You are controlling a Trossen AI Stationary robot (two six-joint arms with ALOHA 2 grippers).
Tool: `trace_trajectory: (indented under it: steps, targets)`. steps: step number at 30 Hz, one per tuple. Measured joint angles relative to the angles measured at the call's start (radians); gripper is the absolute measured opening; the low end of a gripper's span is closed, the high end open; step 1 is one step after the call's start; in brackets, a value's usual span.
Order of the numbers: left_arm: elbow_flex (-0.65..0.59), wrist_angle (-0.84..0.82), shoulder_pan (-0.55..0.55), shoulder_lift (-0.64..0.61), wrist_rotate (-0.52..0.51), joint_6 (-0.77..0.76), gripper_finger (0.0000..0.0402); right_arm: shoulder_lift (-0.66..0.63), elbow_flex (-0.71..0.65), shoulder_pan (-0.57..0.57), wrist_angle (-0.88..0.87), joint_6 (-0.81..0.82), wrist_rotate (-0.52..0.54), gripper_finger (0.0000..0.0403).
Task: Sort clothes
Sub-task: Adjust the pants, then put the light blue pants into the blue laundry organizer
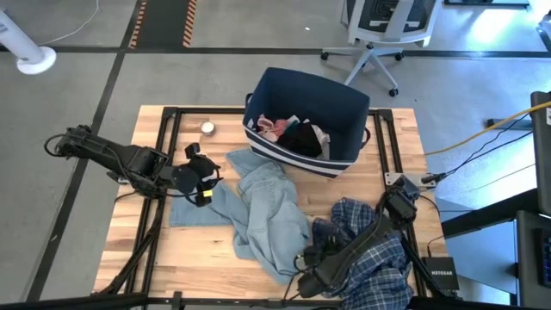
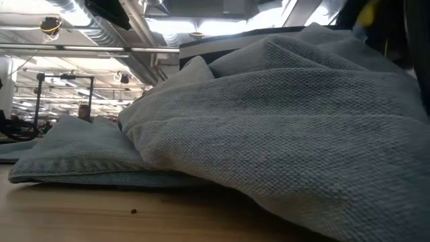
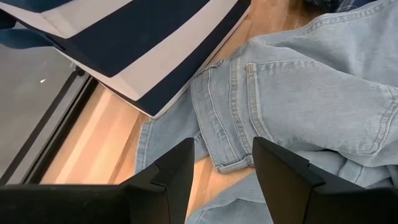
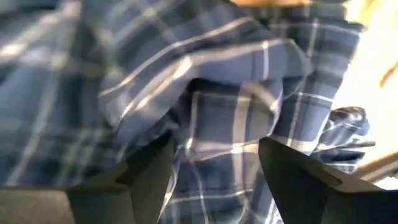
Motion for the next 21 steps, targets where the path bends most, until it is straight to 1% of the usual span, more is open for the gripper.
trace_trajectory:
  steps: [5,7,8,9,11,12,14,18,21]
  targets:
    - [0.0,0.0,0.0,0.0,0.0,0.002,0.0158,-0.034,0.146,0.005,0.0,-0.049,-0.055,0.0253]
    - [0.0,0.0,0.0,0.0,0.0,0.0,0.0158,-0.043,0.218,0.01,0.0,-0.043,-0.043,0.0253]
    - [0.0,0.0,0.0,0.0,0.0,0.0,0.0158,-0.044,0.255,0.016,-0.001,-0.034,-0.014,0.0253]
    - [0.0,0.0,0.0,0.0,0.0,0.0,0.0158,-0.044,0.289,0.024,0.003,-0.023,0.036,0.0253]
    - [0.0,0.0,0.0,0.0,0.0,-0.001,0.0158,-0.044,0.336,0.03,0.011,-0.017,0.172,0.0253]
    - [0.0,-0.002,0.0,0.0,0.0,-0.004,0.0158,-0.044,0.346,0.032,0.026,-0.017,0.239,0.0253]
    - [0.0,-0.007,0.0,0.0,0.0,-0.007,0.0158,-0.044,0.345,0.035,0.043,-0.015,0.33,0.0253]
    - [0.0,-0.007,0.0,0.0,0.02,-0.011,0.0158,-0.042,0.307,0.021,0.036,-0.014,0.407,0.0253]
    - [-0.006,-0.007,0.0,0.0,0.043,-0.009,0.0158,-0.041,0.275,0.018,0.0,-0.017,0.427,0.0253]
